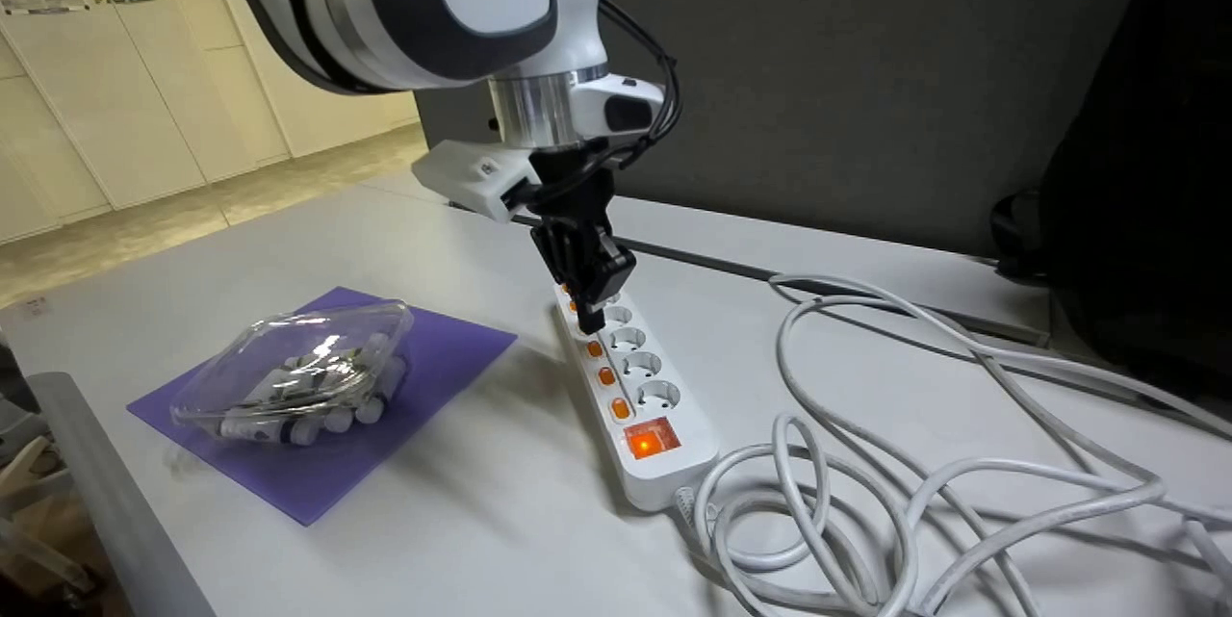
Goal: Turn on the middle switch
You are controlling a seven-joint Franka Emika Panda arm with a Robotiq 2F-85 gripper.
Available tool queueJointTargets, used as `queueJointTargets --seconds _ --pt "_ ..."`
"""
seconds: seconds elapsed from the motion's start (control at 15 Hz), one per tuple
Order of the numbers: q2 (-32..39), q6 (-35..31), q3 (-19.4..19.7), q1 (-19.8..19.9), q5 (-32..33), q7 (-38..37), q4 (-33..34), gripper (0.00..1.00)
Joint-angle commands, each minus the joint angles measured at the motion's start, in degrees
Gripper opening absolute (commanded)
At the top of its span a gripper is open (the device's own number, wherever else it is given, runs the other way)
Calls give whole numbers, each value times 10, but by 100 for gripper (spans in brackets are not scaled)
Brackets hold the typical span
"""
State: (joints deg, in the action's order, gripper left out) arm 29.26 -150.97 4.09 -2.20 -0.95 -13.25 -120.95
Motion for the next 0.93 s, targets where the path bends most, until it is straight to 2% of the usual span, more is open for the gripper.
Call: queueJointTargets --seconds 0.0,0.87 --pt "7 22 9 -9 7 -9 17 0" --pt "23 25 10 -4 8 13 24 0"
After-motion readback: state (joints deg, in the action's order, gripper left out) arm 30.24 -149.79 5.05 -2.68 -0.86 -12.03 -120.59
